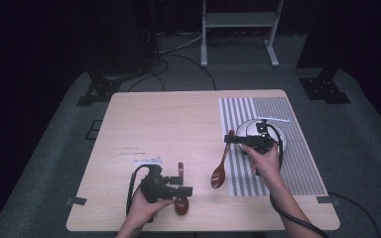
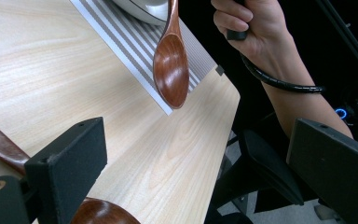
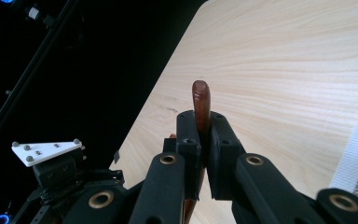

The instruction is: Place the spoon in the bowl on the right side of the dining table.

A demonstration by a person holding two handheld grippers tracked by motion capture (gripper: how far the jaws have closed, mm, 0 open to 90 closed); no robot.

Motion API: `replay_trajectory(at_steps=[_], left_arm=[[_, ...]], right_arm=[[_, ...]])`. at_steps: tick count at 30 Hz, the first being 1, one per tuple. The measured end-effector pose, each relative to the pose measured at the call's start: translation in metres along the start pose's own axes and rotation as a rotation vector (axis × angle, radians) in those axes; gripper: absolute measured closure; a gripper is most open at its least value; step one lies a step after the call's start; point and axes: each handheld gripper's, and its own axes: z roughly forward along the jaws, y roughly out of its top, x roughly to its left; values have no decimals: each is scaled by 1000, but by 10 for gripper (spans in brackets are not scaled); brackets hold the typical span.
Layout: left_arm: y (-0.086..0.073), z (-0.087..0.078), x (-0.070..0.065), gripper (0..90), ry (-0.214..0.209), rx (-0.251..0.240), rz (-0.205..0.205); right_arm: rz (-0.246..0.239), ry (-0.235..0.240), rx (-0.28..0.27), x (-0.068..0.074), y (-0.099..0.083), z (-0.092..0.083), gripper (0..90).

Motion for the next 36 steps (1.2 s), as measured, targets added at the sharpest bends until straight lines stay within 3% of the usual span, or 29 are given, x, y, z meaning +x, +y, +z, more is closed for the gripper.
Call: replay_trajectory(at_steps=[36], left_arm=[[1,-15,6,36,19,-42,-14]], right_arm=[[46,-155,-170,-20,33,-56,846]])
